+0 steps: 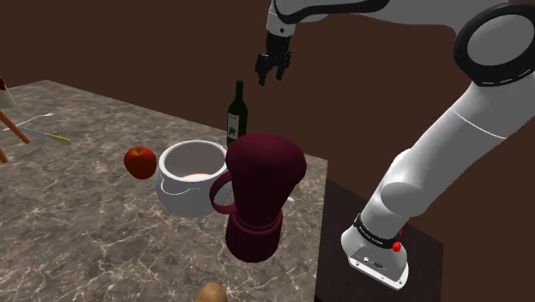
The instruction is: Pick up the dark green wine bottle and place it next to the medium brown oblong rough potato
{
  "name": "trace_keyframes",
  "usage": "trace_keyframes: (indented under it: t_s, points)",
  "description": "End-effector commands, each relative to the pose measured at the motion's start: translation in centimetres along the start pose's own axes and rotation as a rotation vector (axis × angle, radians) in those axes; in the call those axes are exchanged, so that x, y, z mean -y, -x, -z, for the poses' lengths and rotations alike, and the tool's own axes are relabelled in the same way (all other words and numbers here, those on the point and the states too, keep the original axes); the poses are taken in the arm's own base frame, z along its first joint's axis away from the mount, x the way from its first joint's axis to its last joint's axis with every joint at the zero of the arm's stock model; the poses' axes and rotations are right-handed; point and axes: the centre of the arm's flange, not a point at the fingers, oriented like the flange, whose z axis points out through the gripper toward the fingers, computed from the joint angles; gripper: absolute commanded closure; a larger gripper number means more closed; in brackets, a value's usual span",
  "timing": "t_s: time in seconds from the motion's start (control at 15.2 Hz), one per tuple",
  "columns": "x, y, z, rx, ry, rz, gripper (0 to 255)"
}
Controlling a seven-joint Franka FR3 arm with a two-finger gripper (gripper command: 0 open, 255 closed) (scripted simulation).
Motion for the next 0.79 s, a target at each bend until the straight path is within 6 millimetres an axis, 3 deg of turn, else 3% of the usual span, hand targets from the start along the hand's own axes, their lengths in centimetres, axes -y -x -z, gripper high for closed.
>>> trace_keyframes:
  t_s: [0.0, 0.59, 0.73]
  points:
    - [0.3, -2.4, -0.9, -0.003, -0.003, -0.002, 0]
    - [0.8, -13.2, -4.6, -0.016, -0.014, -0.010, 0]
    - [0.9, -13.2, -5.7, -0.016, -0.014, -0.010, 0]
